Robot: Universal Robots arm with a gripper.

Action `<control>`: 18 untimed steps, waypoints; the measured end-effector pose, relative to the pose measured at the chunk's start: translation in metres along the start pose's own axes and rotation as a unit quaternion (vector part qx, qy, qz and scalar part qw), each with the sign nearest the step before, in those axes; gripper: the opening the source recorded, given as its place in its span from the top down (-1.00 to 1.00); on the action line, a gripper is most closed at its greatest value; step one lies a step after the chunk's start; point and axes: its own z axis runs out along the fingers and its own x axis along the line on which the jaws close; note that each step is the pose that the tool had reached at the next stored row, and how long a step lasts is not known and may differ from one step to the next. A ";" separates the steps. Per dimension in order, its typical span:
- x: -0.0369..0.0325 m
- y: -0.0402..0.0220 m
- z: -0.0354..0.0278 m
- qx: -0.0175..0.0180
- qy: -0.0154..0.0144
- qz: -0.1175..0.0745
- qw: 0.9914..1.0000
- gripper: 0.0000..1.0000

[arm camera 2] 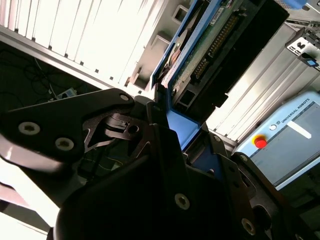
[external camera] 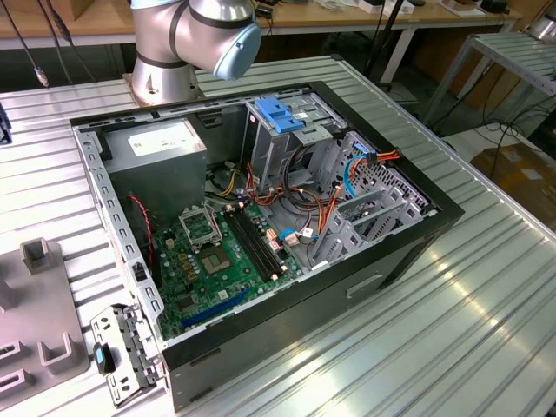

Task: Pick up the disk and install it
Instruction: 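Pick up the disk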

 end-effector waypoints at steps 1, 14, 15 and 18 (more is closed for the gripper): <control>0.0000 -0.0005 0.0000 0.000 0.000 0.000 1.000 0.26; -0.0004 -0.0105 -0.0001 0.000 0.000 0.000 1.000 0.26; -0.0005 -0.0113 0.0000 0.000 0.000 0.000 1.000 0.26; -0.0005 -0.0133 0.0000 0.000 0.000 0.000 1.000 0.26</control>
